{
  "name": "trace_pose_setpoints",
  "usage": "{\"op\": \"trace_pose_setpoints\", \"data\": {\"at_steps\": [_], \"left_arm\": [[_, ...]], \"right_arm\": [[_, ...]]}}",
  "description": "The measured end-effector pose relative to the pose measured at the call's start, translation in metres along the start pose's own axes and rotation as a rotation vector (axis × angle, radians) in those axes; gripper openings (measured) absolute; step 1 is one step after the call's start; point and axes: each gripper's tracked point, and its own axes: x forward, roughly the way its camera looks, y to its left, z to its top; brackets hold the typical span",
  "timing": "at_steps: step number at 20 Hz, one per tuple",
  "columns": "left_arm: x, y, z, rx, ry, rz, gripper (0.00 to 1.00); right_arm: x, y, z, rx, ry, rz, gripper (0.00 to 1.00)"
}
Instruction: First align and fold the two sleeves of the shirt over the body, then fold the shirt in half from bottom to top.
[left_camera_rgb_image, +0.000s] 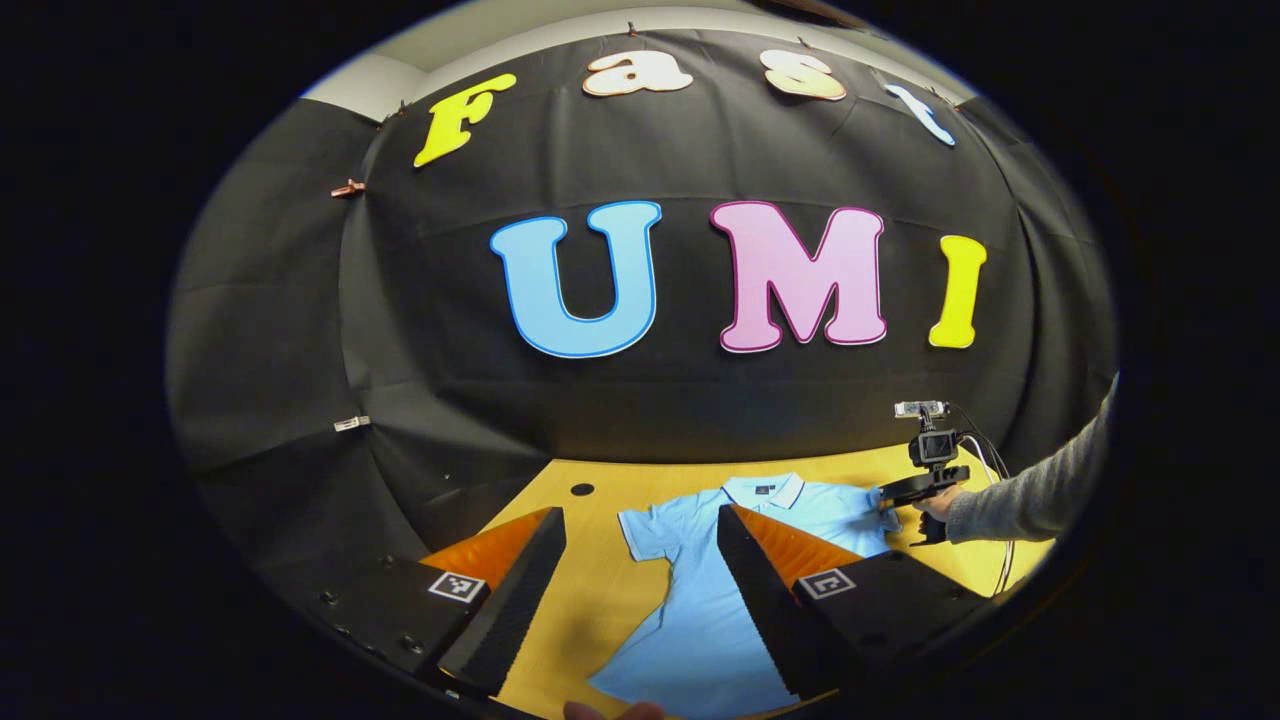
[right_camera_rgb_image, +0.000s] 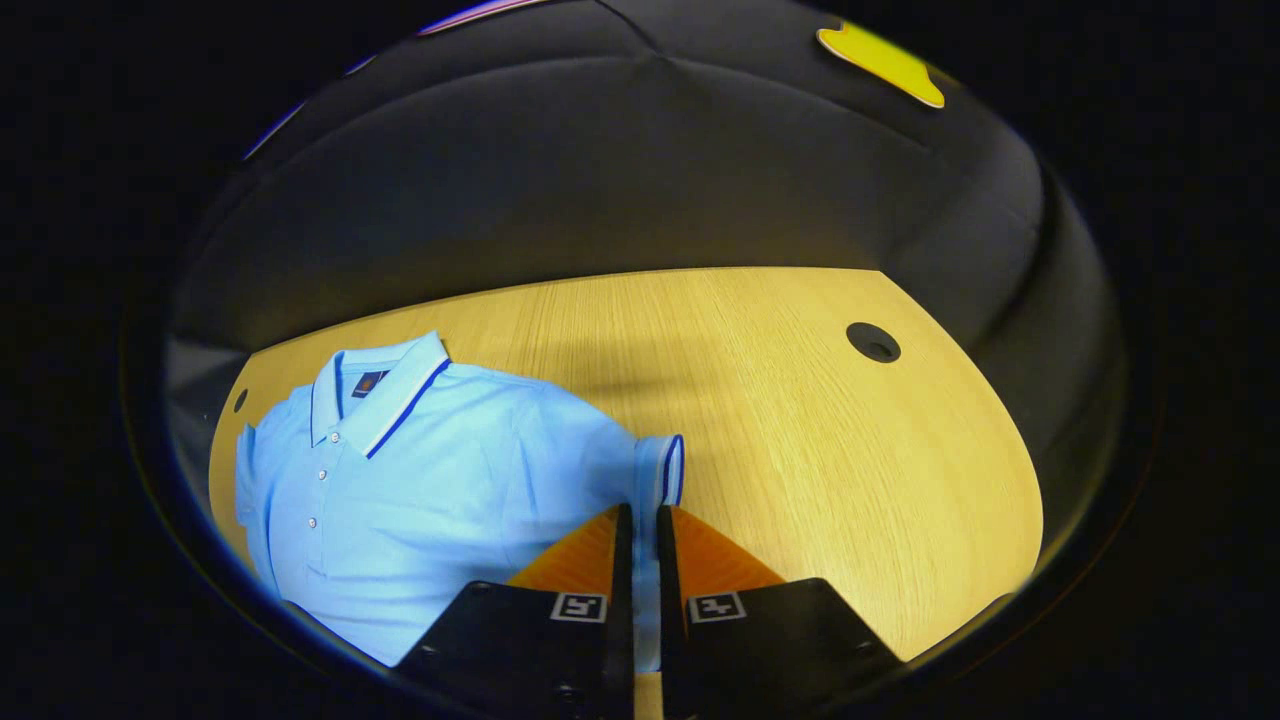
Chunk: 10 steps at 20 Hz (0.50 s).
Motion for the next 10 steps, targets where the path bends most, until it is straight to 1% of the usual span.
{"op": "trace_pose_setpoints", "data": {"at_steps": [1,2,6,10], "left_arm": [[0.000,0.003,-0.001,-0.002,0.000,0.002,0.98],[0.000,0.007,0.000,-0.004,0.000,0.003,0.98],[0.001,0.018,-0.004,-0.010,0.005,0.000,0.98],[0.002,0.029,-0.008,-0.012,0.009,-0.010,0.98]], "right_arm": [[0.001,0.002,0.000,-0.001,-0.002,-0.007,0.14],[0.001,0.003,-0.001,-0.005,-0.004,-0.012,0.08],[-0.009,0.008,0.003,-0.036,-0.022,-0.013,0.08],[-0.034,0.037,0.027,-0.041,-0.102,0.042,0.08]]}}
